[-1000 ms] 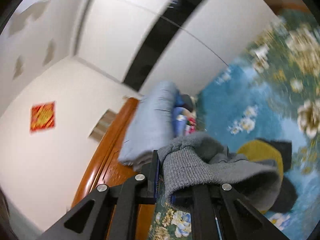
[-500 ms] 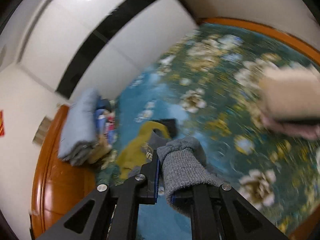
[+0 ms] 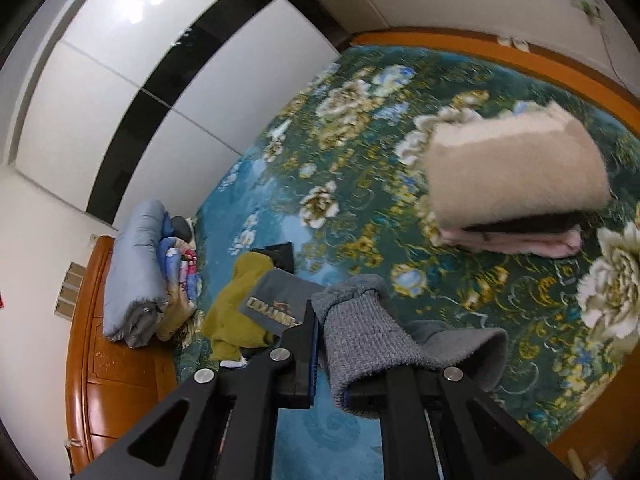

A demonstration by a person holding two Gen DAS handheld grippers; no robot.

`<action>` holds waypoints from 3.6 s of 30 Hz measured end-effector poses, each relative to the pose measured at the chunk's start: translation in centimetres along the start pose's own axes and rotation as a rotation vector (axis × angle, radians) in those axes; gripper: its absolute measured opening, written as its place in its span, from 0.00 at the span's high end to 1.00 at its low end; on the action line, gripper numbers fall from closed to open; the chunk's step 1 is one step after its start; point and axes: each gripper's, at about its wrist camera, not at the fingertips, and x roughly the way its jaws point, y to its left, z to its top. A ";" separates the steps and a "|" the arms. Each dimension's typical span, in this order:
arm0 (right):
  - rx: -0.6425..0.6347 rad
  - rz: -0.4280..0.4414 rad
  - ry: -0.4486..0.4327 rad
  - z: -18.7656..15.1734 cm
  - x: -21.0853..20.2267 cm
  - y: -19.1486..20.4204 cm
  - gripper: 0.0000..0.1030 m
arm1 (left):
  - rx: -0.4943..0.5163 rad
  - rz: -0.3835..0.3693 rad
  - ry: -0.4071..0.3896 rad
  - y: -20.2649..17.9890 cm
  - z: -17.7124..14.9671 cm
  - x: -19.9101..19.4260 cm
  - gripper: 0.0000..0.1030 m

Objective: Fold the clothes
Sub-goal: 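Grasp the other grey cardigan cuff with the left gripper while the right gripper holds its cuff, then lift the grey cardigan off the pile with both grippers and spread it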

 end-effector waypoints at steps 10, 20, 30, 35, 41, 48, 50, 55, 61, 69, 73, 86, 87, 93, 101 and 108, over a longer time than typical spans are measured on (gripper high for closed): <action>0.044 -0.019 0.054 0.3 1.4 -3.6 0.91 | -0.218 -0.021 0.016 1.0 1.7 6.9 0.34; 0.039 -0.028 0.071 0.6 2.0 -3.4 0.91 | -0.307 -0.056 -0.104 0.8 3.6 4.4 0.95; -0.073 -0.005 0.186 -3.2 1.1 -0.8 0.91 | -0.182 0.094 -0.307 8.7 0.9 -14.4 0.95; -0.015 -0.069 0.265 -5.9 2.6 -3.4 0.91 | -0.319 0.187 -0.281 14.8 2.2 -17.4 0.95; -0.013 -0.112 0.343 -5.6 10.9 -3.2 0.91 | -0.403 0.007 -0.154 13.8 9.0 -10.5 0.91; -0.022 -0.168 0.374 -4.5 15.7 -3.0 0.91 | -0.265 -0.095 -0.180 11.8 9.2 -10.6 0.48; -0.008 -0.176 0.374 -4.4 15.8 -3.4 0.91 | -0.245 -0.014 -0.216 13.5 8.3 -11.1 0.45; 0.020 -0.196 0.379 -5.0 16.1 -4.5 0.91 | -0.353 0.118 -0.169 20.0 7.0 -8.6 0.45; 0.036 -0.223 0.380 -5.7 15.7 -5.1 0.91 | -0.434 0.018 -0.201 21.8 8.1 -6.3 0.67; 0.007 -0.199 0.361 -6.8 13.6 -3.0 0.91 | -0.438 0.055 -0.289 20.3 8.2 -10.3 0.97; -0.019 -0.185 0.363 -8.2 10.8 -2.6 0.91 | -0.362 0.105 -0.357 21.1 6.0 -16.2 0.97; 0.019 -0.180 0.367 -8.0 10.2 -4.9 0.91 | -0.245 0.194 -0.424 14.8 5.9 -21.0 0.97; 0.012 -0.185 0.368 -7.5 11.0 -4.8 0.91 | -0.237 0.195 -0.418 13.6 6.3 -20.4 0.97; 0.063 -0.209 0.336 -5.1 13.4 -6.2 0.91 | -0.289 0.165 -0.363 11.3 7.4 -16.0 0.97; 0.110 -0.230 0.307 -3.4 14.8 -7.8 0.91 | -0.265 0.144 -0.380 9.2 8.3 -15.7 0.97; 0.151 -0.244 0.262 -2.6 14.5 -9.0 0.91 | -0.248 0.122 -0.396 7.8 8.8 -15.9 0.97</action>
